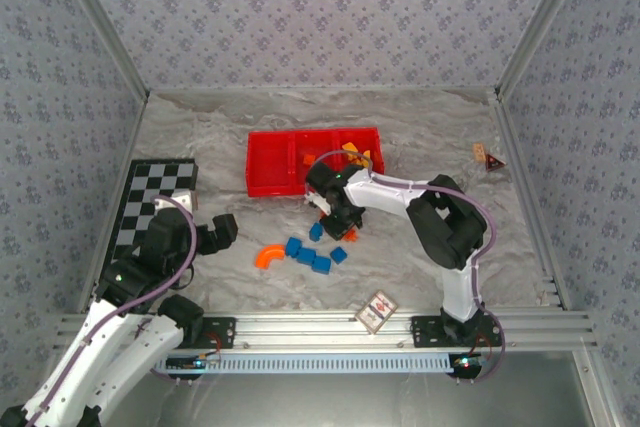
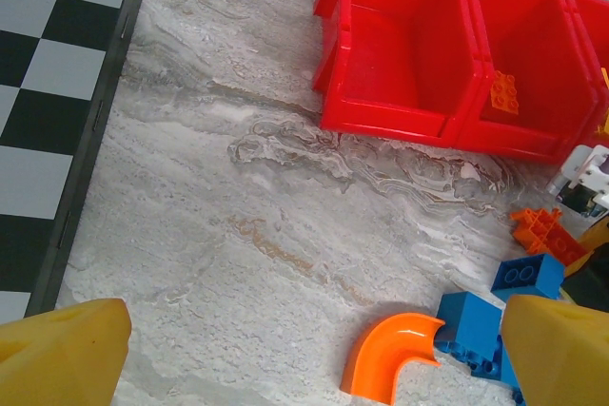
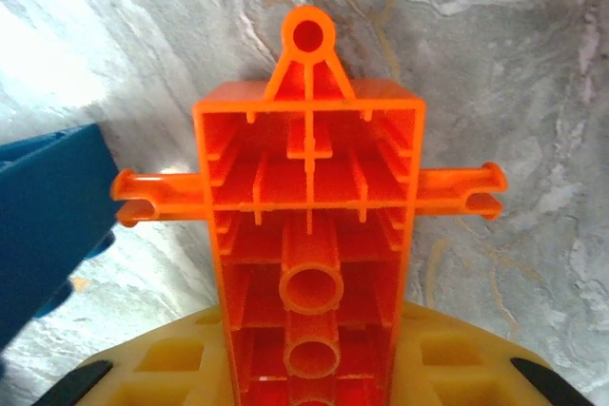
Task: Sort the legos into containers by color
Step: Pick up the lego from the center of the table, then place the lego in the container.
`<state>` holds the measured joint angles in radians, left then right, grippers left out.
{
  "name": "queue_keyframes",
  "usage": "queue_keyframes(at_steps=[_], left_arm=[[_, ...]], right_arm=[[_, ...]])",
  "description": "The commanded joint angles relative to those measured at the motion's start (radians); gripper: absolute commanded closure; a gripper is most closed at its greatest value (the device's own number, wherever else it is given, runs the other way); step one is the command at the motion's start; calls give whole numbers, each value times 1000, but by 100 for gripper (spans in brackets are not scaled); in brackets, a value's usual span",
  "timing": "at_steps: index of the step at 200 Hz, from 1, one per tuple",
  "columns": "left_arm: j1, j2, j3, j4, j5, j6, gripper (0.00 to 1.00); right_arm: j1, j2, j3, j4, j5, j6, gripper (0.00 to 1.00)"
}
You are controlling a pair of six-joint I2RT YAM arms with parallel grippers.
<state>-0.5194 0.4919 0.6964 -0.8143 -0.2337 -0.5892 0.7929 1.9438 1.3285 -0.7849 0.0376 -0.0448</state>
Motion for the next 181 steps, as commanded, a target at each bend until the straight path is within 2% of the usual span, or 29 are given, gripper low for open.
queue_keyframes(at_steps=[1,30,65,129,152,181], left_arm=[[-7,-6,9,-14,-23,-9,0],[-7,-3,9,-11,-22,-8,0],[-7,-3,9,-10,-20,-8,0],[-7,-10,10,-8,-14,-1,0],[-7,-20,9,-6,-11,-1,0],[-7,-32,6,1,-6,0,0]], right_arm=[[-15,-66,23,-56,22,25,75],[-20,-122,89,-78,18,38,77],[-37,-111,215,-76,15,78,80],[-113,128,534,-74,-64,223,75],[-149,196,584,-28,-128,295,74],[-177,262,638,12,-171,344,68]])
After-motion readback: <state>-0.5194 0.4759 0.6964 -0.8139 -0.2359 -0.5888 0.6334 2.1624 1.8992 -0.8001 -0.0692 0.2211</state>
